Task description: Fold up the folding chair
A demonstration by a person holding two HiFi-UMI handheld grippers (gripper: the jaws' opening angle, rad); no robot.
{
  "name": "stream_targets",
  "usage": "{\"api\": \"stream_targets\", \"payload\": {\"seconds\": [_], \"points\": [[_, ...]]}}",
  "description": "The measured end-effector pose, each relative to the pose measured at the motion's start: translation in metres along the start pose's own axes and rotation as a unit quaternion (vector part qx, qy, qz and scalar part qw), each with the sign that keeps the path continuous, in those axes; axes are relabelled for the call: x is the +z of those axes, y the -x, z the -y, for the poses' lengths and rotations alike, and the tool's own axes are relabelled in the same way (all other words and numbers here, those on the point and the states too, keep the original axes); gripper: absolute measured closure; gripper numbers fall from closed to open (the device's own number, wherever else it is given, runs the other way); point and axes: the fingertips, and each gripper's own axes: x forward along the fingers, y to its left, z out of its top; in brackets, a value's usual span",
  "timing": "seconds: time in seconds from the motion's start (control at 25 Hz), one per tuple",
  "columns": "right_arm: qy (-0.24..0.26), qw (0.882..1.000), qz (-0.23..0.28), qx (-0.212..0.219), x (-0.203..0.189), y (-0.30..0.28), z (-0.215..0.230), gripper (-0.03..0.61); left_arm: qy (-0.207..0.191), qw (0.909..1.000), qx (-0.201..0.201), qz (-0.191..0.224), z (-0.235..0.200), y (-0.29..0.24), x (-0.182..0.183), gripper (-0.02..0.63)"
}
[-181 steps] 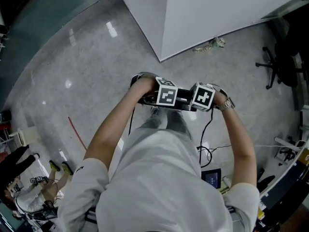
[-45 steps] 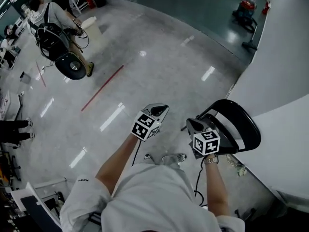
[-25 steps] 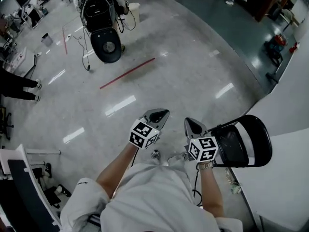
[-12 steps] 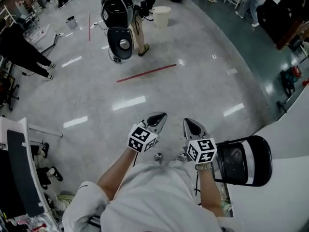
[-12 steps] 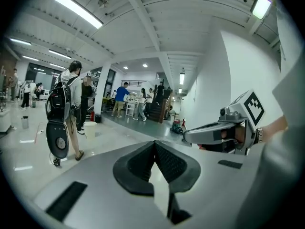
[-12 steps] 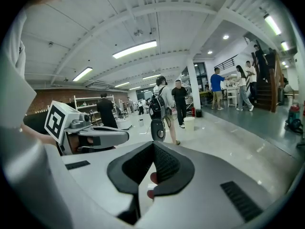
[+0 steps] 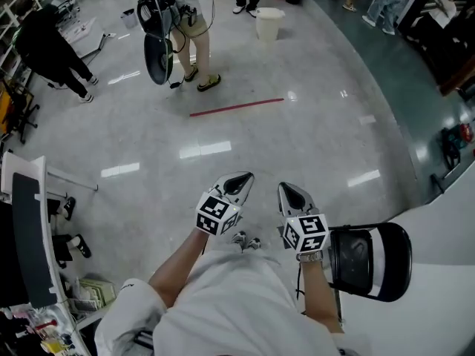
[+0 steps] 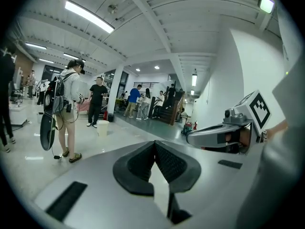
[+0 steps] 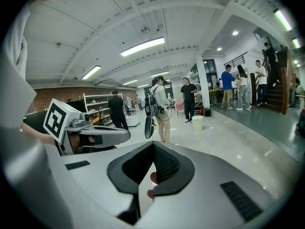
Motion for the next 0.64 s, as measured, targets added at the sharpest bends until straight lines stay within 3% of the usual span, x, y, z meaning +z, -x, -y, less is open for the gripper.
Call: {"api": "stream_targets", "payload": {"seconds": [0.64], "points": [[-0.034,0.999,-0.004,-0.021,-0.022,0.034,0.057,0.574,-0.024,0.9992,-0.006,-0.032,0.054,-0.037,-0.014,0.603]]}}
